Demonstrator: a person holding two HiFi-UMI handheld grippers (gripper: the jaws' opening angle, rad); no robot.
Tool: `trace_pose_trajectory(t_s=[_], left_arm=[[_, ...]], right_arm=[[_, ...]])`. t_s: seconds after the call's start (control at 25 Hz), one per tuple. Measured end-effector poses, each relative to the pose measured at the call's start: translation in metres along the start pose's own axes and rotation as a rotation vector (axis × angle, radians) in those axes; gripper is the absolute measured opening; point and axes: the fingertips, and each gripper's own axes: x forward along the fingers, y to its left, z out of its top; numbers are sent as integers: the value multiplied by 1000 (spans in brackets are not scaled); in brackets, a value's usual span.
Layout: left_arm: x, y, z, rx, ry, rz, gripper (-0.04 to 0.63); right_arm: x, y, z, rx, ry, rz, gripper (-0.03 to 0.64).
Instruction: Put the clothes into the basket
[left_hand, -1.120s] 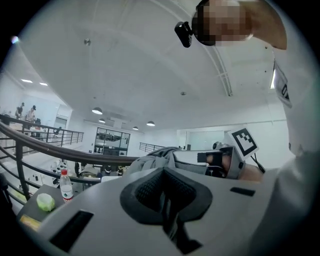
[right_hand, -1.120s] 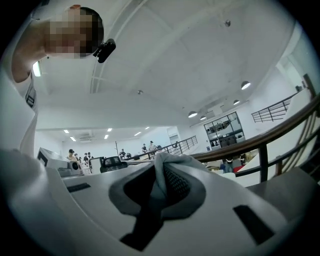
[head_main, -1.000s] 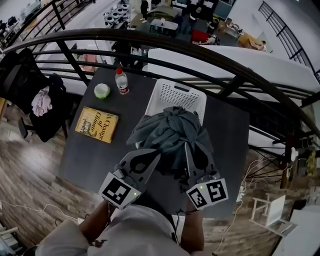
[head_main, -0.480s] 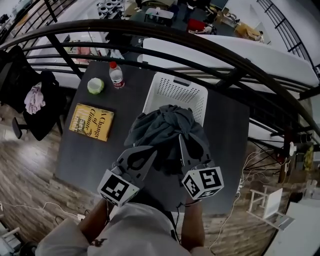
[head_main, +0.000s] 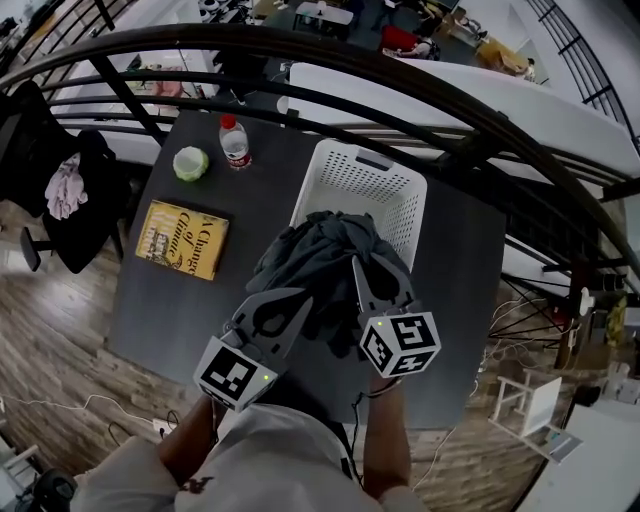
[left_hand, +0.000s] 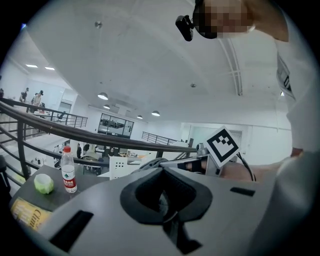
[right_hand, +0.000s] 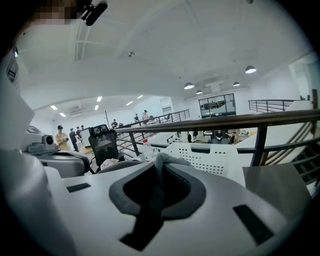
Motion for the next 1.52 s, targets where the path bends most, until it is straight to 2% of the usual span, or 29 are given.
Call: trace_pose_trajectory(t_s=[0.6, 1.16, 1.52], left_arm=[[11, 27, -15, -36, 41, 30, 5], [19, 34, -23, -54, 58, 38, 5], [17, 40, -26, -60, 62, 46, 5]], right_arm=[[56, -24, -45, -47, 232, 2, 51], [93, -32, -93, -146, 447, 35, 51], [104, -27, -115, -220, 512, 55, 52]])
